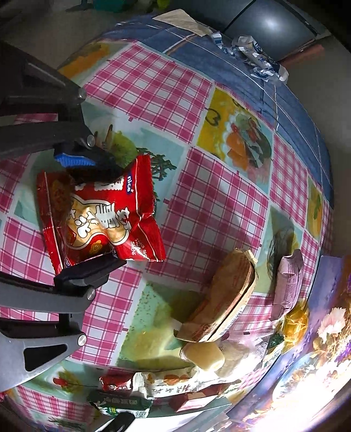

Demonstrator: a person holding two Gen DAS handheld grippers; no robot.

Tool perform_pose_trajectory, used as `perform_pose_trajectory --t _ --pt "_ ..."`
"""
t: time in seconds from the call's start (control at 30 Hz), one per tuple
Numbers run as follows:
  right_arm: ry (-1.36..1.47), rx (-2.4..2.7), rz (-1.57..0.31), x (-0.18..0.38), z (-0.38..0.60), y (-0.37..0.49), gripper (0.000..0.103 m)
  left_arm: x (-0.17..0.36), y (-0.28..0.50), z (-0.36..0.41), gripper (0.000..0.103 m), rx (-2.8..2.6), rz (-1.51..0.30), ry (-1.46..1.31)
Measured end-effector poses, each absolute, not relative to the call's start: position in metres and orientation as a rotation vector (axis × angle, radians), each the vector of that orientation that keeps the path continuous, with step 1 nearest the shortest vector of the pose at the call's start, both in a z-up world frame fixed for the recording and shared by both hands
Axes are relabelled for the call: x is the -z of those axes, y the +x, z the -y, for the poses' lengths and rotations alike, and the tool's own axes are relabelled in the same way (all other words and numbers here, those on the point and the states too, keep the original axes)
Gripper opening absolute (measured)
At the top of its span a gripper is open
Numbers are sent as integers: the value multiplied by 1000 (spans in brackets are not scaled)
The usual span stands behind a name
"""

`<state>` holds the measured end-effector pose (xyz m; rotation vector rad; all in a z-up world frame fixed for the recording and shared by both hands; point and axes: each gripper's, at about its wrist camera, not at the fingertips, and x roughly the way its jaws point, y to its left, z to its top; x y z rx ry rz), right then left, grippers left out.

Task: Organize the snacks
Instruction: 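Lift the red chip bag with the left tool while the right tool lifts the BISCUIT box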

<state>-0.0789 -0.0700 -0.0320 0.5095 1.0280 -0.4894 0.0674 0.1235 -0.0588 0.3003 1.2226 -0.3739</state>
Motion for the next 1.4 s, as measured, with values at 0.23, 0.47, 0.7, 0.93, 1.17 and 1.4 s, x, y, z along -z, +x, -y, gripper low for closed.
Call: perform_pose_trajectory --t 0.23,0.47,0.7,0.93,1.17,1.4 --pt "472 458 -985 25 65 -70 58 61 76 -128 58 375 -1229 276" --pt "465 482 -984 35 78 -52 57 62 78 -129 58 377 -1228 272" --pt "494 516 -1030 48 88 -55 56 62 77 -130 58 377 -1227 273" --pt "506 491 -1073 49 77 -67 56 62 80 -130 58 377 -1227 274" --pt "454 479 -1137 58 66 -61 53 61 78 -130 58 375 -1224 275" --pt "338 513 -1192 66 55 -57 42 61 76 -127 54 379 -1214 283"
